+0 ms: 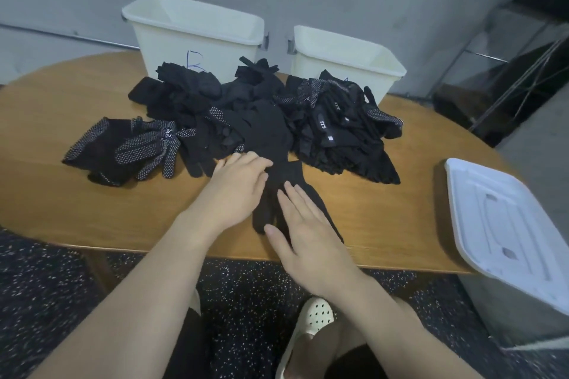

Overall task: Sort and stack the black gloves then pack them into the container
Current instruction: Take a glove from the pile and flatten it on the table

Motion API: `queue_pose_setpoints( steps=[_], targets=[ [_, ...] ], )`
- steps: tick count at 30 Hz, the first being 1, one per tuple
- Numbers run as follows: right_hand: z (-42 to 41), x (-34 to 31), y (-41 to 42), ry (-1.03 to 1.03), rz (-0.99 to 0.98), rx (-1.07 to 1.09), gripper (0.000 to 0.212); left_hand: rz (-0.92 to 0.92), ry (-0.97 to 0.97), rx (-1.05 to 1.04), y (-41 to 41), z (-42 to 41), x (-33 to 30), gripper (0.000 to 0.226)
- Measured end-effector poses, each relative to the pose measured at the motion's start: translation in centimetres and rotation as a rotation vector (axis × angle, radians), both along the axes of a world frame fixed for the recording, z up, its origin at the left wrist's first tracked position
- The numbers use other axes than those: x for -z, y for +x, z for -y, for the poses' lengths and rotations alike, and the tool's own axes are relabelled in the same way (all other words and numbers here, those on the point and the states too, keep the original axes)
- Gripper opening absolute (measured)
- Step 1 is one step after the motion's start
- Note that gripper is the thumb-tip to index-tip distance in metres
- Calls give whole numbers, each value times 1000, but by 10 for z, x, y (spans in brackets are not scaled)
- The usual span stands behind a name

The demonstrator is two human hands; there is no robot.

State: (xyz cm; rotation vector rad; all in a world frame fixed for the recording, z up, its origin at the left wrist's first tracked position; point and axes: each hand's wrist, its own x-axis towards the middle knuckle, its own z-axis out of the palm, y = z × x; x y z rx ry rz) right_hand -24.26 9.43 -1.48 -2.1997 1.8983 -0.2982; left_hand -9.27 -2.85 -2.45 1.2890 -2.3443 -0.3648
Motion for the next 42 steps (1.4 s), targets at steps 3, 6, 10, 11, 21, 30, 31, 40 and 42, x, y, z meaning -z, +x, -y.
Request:
queue_pose_setpoints(
  steps=[3, 6, 10, 11, 21, 30, 31, 40, 42],
  targets=[
    [14, -1, 4, 46, -33, 97, 71, -75, -19, -2, -6, 12, 2, 30],
    [30, 0, 5, 54, -132, 149, 73, -172, 63, -36, -10, 26, -1, 24],
    [38, 9, 4, 88, -192, 132, 78, -184, 147, -53, -15, 34, -1, 23],
    [38, 11, 3, 83, -193, 120, 78, -189, 150, -51, -15, 34, 0, 21],
    [34, 9, -41, 59, -167, -70, 81, -195, 181, -134, -17, 35, -1, 12],
    [-28, 12, -61, 64, -164, 34, 79, -227, 169, -142, -17, 30, 0, 11],
    [-30, 12, -62, 59, -166, 36, 80, -231, 163, -135, -16, 29, 0, 11],
    [-40, 5, -85, -29, -101, 33, 80, -407, 161, -102, -19, 13, -10, 12],
    [-35, 3, -94, -33, -111, 20, 79, -536, 206, -112, -20, 13, -14, 14]
  ],
)
